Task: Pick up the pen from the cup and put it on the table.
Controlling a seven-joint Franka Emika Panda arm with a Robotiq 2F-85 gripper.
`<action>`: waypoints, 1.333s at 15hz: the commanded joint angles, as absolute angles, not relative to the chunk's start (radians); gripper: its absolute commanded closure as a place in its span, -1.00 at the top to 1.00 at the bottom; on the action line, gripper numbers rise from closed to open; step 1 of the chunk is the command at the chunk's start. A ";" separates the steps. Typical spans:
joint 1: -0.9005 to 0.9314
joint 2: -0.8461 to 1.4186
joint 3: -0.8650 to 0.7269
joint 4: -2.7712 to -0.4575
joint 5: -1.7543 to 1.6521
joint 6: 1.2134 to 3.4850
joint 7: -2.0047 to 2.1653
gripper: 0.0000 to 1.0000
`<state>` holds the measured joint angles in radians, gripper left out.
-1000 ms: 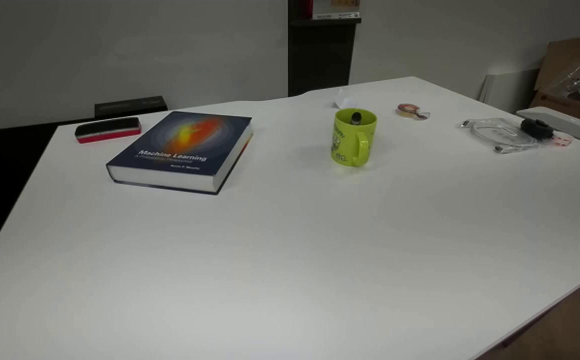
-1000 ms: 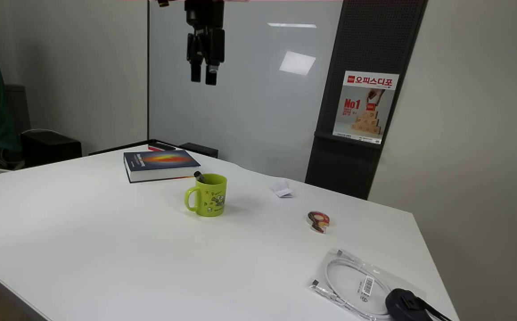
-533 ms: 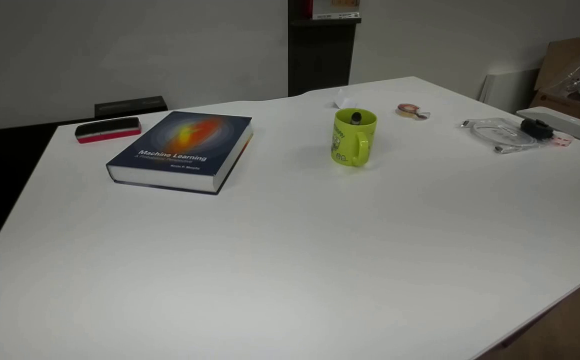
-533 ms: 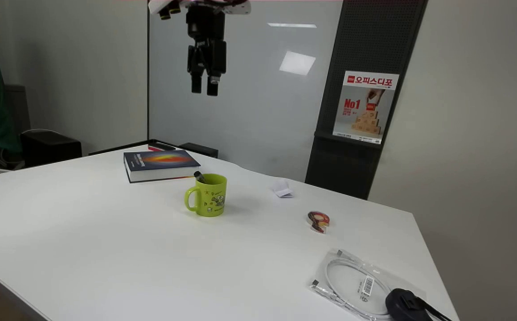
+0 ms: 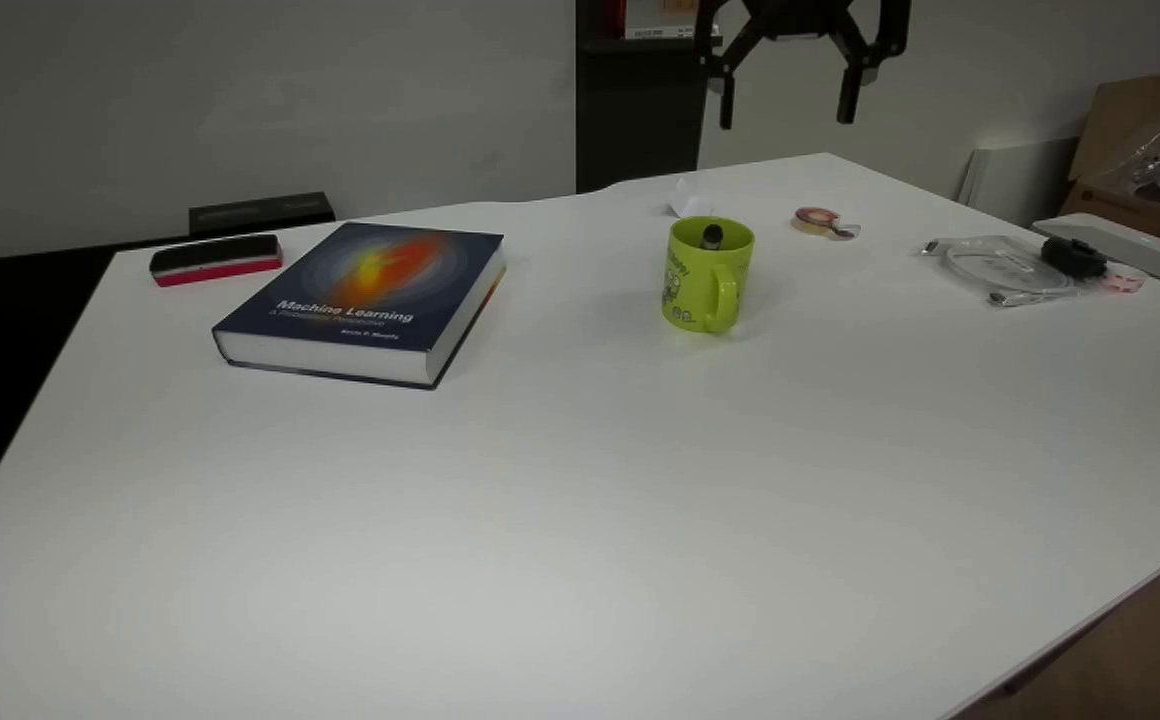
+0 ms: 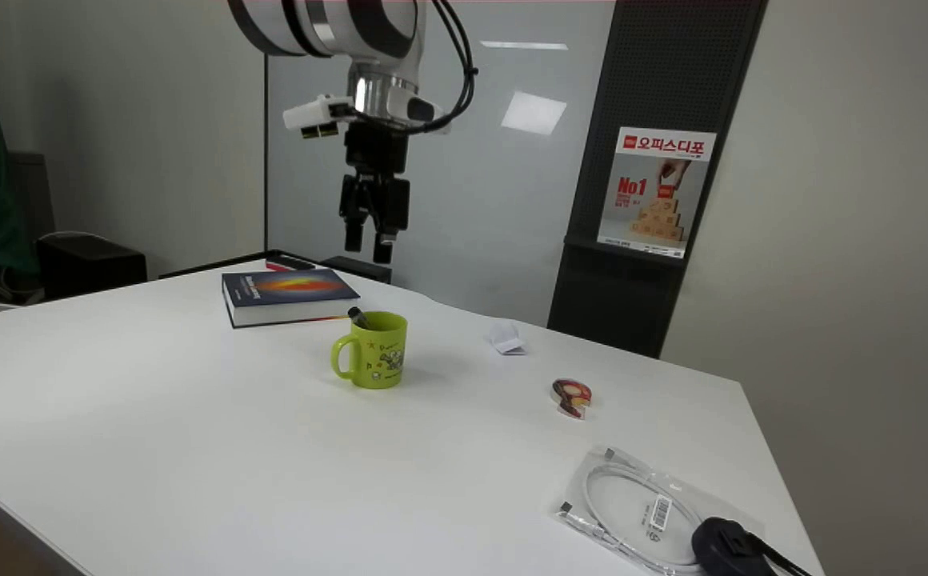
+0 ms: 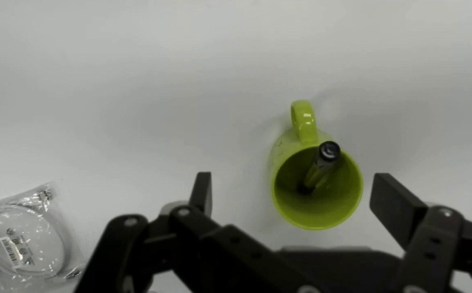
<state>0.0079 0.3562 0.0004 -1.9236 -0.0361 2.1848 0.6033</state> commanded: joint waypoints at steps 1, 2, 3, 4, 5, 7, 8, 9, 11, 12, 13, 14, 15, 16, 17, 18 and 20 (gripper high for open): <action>0.034 0.448 -0.010 -1.870 0.003 2.200 0.551 1.00; 0.038 0.465 -0.009 -1.865 0.016 2.205 0.538 1.00; 0.042 0.481 -0.008 -1.860 0.029 2.206 0.523 1.00; 0.047 0.495 -0.009 -1.855 0.040 2.207 0.510 1.00; 0.051 0.507 -0.012 -1.848 0.049 2.206 0.501 1.00; 0.054 0.527 -0.016 -1.830 0.062 2.203 0.485 1.00; 0.054 0.536 -0.018 -1.817 0.067 2.199 0.478 1.00; 0.054 0.542 -0.021 -1.803 0.067 2.194 0.472 1.00; 0.054 0.553 -0.024 -1.779 0.072 2.187 0.460 1.00; 0.054 0.560 -0.025 -1.767 0.075 2.184 0.451 1.00; 0.054 0.567 -0.026 -1.756 0.076 2.180 0.448 1.00; 0.053 0.576 -0.026 -1.747 0.078 2.176 0.444 1.00; 0.052 0.587 -0.026 -1.734 0.080 2.170 0.441 1.00; 0.050 0.596 -0.025 -1.726 0.085 2.164 0.436 1.00; 0.050 0.605 -0.026 -1.718 0.086 2.161 0.434 1.00; 0.048 0.614 -0.026 -1.709 0.091 2.156 0.431 1.00; 0.047 0.630 -0.027 -1.702 0.101 2.150 0.426 1.00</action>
<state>0.0446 0.5901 -0.0170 -1.7575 0.0797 2.1879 0.4420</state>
